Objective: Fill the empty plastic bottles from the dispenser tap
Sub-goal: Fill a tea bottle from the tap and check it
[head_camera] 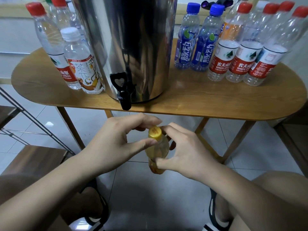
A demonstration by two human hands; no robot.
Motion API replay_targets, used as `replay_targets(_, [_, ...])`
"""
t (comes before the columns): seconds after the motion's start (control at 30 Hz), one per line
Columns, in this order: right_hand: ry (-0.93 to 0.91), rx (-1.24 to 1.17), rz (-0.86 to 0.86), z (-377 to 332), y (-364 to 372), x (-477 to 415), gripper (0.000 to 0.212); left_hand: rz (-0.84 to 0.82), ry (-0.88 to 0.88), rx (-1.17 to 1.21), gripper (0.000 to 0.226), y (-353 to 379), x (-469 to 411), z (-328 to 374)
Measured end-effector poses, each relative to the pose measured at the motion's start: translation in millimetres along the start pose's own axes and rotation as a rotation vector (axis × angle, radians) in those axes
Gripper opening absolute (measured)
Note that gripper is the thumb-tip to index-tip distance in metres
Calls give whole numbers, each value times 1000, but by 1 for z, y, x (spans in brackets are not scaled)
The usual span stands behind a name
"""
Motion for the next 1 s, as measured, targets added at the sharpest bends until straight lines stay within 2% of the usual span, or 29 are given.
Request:
replay_targets(0.13, [-5, -12, 44, 3, -6, -2, 52, 30, -74, -9, 47, 2, 7, -14])
replay_targets(0.33, [17, -67, 127, 2, -16, -2, 56, -117, -214, -1, 65, 25, 21, -39])
replay_targets(0.5, [-3, -117, 178, -2, -18, -1, 60, -93, -297, 78, 69, 44, 27, -53])
replay_targets(0.6, [-21, -149, 197, -4, -17, 1, 62, -51, -286, 93, 73, 51, 28, -52])
replay_targets(0.87, [-25, -278, 112, -4, -19, 2, 62, -14, -248, -4, 47, 32, 27, -46])
replay_targets(1.0, [-18, -335, 130, 4, -18, 1, 59, 42, -210, -41, 47, 5, 27, -38])
Point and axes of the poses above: each hand's wrist, its own x-axis away from the middle knuckle, its own y-axis out of the palm, z = x × y, the point moved 4 cm from there along -x, towards the middle knuckle, and after that the axes turned 6 degrees about x, right-handed, at the moved point
